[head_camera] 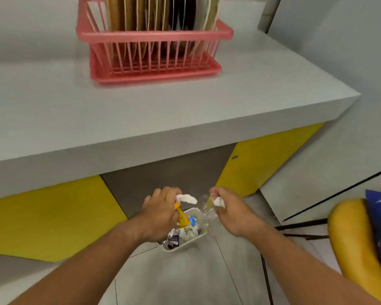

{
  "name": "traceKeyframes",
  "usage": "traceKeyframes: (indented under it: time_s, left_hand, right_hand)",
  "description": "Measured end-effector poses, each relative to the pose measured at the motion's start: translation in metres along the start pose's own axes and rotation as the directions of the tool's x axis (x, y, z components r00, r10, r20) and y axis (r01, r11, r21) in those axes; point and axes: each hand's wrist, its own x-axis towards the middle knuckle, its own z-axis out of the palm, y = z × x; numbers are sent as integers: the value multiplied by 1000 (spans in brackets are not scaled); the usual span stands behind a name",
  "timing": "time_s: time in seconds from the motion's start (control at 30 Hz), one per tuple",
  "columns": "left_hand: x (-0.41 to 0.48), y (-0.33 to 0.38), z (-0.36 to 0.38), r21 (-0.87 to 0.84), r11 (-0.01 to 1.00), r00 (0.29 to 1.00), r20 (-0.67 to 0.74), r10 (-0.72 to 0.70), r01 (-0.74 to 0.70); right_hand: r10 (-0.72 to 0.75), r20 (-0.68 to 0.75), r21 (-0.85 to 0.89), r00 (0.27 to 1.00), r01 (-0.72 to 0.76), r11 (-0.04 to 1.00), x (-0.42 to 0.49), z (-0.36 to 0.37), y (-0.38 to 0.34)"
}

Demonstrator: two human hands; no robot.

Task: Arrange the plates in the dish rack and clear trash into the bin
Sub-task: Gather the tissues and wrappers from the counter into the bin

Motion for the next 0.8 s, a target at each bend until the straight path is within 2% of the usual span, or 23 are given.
traceKeyframes:
  time_s: [0.13, 0.27, 0.47, 0.6, 0.67, 0.8]
  left_hand:
    - [33, -32, 94, -50, 998, 999, 13, -30, 30]
    - [58, -71, 197, -199, 968, 988, 32, -149, 152]
    - [95, -124, 344, -85, 987, 989, 69, -129, 135]
    - [118, -153, 401, -36, 986, 984, 80, -158, 162]
    - [128, -164, 421, -33, 987, 979, 133, -154, 159]
    - [144, -178, 453, 194, 979, 970, 220, -102, 59]
  right_hand:
    - [45, -104, 6, 994, -45, 999, 30, 60, 70]
    - [82, -166, -24, 983, -87, 996, 60, 132, 132]
    - [108, -202, -48, 973, -120, 992, 108, 218, 210]
    - [29, -208, -89, 978, -49, 995, 138, 258, 237]
    - [6, -217, -106, 976, -30, 994, 151, 270, 246]
    - [-13, -198, -201, 980, -28, 979, 168, 282, 262]
